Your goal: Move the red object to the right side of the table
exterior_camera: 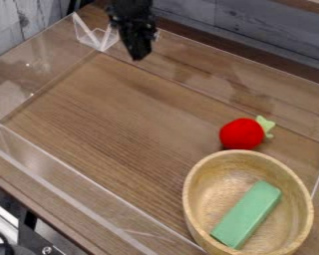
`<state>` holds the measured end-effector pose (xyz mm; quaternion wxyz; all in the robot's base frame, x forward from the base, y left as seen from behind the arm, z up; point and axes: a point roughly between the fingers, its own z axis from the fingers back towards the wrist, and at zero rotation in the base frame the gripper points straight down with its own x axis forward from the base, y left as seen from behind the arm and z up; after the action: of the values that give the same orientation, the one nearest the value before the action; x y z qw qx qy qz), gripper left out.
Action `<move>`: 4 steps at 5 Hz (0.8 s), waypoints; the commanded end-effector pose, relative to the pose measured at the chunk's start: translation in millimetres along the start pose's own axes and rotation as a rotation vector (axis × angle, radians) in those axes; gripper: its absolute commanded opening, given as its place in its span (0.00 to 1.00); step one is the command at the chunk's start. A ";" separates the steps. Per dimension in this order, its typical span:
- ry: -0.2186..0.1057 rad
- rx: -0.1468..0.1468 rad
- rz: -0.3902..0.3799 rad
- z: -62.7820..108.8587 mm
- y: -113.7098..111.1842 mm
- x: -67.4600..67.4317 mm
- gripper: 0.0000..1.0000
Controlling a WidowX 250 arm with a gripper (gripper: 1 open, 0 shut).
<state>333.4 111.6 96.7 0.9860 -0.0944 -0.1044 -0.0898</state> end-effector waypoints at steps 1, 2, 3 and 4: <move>-0.078 0.060 -0.010 11.9 9.5 18.8 0.00; -0.096 0.069 -0.002 3.0 16.3 29.1 0.00; -0.115 0.087 0.026 -2.0 28.8 36.0 0.00; -0.132 0.104 0.049 -4.5 37.7 34.7 0.00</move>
<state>368.7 135.4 74.0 0.9859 -0.0663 -0.1438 -0.0542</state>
